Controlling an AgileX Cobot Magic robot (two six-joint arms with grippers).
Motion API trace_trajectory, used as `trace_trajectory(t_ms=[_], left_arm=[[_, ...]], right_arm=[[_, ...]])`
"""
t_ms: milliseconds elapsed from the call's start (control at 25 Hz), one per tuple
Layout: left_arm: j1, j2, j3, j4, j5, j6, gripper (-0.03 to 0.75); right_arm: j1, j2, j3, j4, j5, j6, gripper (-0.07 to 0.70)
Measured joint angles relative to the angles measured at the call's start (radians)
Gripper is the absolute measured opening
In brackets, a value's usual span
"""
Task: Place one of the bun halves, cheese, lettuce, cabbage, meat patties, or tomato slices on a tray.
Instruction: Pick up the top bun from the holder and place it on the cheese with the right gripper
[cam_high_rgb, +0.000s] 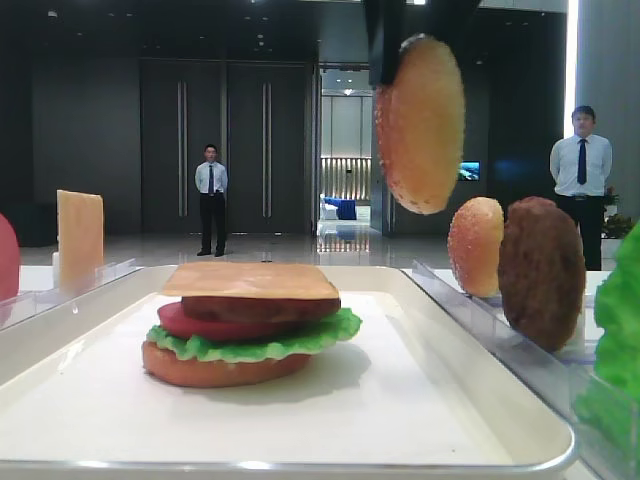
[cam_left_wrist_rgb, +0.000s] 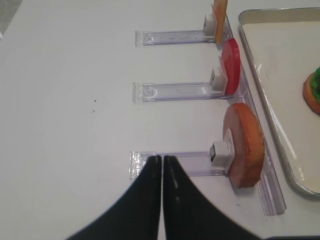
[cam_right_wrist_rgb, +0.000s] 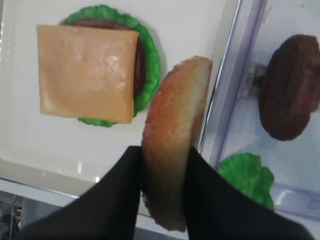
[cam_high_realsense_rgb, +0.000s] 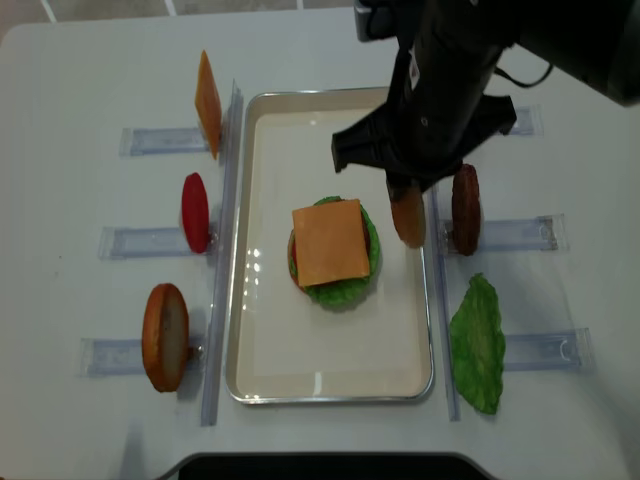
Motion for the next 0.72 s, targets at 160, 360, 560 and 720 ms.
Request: trace_trajectory(t_ms=[160, 360, 560, 720], left_arm=[[0.000, 0.000, 0.000, 0.000, 0.000, 0.000, -0.001], [0.000, 0.000, 0.000, 0.000, 0.000, 0.000, -0.001], [0.000, 0.000, 0.000, 0.000, 0.000, 0.000, -0.001], [0.000, 0.000, 0.000, 0.000, 0.000, 0.000, -0.001]], right_arm=[[0.004, -0.043, 0.048, 0.046, -0.035, -0.005, 0.181], [0.004, -0.046, 0.050, 0.193, -0.141, -0.124, 0.181], [-0.007, -0.044, 0.050, 0.415, -0.265, -0.312, 0.181], [-0.040, -0.022, 0.051, 0.687, -0.298, -0.533, 0.181]])
